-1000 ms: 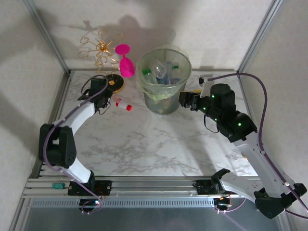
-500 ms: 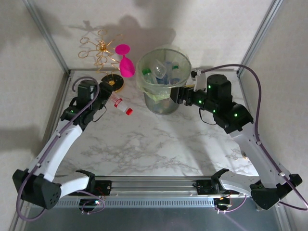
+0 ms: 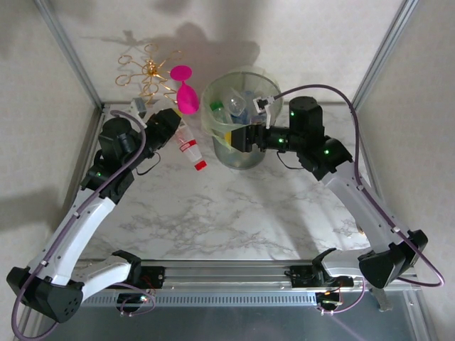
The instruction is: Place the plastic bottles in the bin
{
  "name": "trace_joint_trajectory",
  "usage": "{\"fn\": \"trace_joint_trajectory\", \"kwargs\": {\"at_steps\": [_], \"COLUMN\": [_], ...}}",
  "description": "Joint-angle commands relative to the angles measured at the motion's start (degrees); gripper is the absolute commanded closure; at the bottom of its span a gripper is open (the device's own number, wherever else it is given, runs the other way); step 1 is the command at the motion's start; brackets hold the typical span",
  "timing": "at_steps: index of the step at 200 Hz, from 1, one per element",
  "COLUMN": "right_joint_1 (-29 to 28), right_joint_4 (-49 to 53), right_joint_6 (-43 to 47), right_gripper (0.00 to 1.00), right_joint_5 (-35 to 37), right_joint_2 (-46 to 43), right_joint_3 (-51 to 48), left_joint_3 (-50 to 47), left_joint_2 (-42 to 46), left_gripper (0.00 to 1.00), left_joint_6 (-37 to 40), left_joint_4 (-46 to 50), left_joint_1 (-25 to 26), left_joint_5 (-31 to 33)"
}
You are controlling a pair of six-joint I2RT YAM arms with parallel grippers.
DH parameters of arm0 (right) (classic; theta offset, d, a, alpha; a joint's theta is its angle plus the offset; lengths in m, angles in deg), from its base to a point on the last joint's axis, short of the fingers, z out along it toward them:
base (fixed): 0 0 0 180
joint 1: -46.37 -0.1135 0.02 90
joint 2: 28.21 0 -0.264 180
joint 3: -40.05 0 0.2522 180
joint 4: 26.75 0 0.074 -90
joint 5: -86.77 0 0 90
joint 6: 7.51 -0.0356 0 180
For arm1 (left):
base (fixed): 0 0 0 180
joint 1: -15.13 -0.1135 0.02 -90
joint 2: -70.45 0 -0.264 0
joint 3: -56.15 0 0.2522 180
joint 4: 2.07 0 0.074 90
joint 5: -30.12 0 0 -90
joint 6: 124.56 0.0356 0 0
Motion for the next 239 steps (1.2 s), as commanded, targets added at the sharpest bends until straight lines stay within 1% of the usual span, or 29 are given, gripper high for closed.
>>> {"fn": "trace_joint_trajectory", "kwargs": {"at_steps": [1,9,29,71,115,121,151,164,182,202,211,228,239], "right_joint_1": [-1.15,-1.72,-2.46,-4.87,-6.32,-6.32,-6.32,-6.32,-5.84,-4.63,-4.36,-3.90,-3.11], "right_joint_4": [-11.05,-12.85,-15.29,-19.66,-23.52,-23.98,-24.32,-24.09,-22.85,-23.16,-23.18,-22.62,-22.18], "right_joint_6": [-6.30,-7.19,-8.57,-10.63,-12.05,-12.32,-12.70,-12.60,-12.01,-12.81,-12.93,-12.82,-12.98], "right_gripper": [0.14,0.11,0.07,0.07,0.08,0.10,0.23,0.30,0.39,0.47,0.49,0.53,0.54], "right_joint_5": [-10.68,-11.53,-11.85,-13.48,-14.67,-14.59,-13.17,-12.62,-10.14,-8.71,-8.39,-8.30,-8.09], "right_joint_2": [0.53,0.87,1.59,3.55,4.07,4.20,4.12,3.85,2.85,1.69,1.34,0.95,0.52], "right_joint_3": [-1.41,-1.63,-1.94,-2.95,-3.57,-3.82,-4.71,-4.85,-4.96,-5.69,-5.90,-5.85,-5.81], "left_joint_3": [-1.03,-1.25,-1.38,-1.82,-1.22,-1.20,-1.05,-0.96,-0.63,-0.29,-0.15,0.00,0.24], "left_joint_2": [0.76,0.52,0.12,-0.23,-1.85,-1.94,-2.50,-2.60,-2.64,-2.62,-2.61,-2.62,-2.24], "left_gripper": [0.49,0.49,0.50,0.50,0.50,0.50,0.50,0.50,0.50,0.43,0.38,0.24,0.15], "left_joint_6": [0.93,0.54,-0.57,-1.11,-0.49,-0.49,-0.04,0.03,0.70,1.40,1.54,1.67,2.51], "left_joint_4": [-10.61,-12.31,-15.82,-19.87,-20.38,-20.42,-20.85,-21.04,-20.64,-19.60,-19.33,-18.90,-18.19], "left_joint_1": [3.04,4.00,5.86,9.06,11.77,12.12,13.60,13.90,14.18,14.35,14.33,14.32,14.40], "left_joint_5": [-6.72,-7.48,-8.49,-7.67,-6.41,-6.15,-5.40,-5.32,-5.10,-4.62,-4.79,-4.56,-3.53]}}
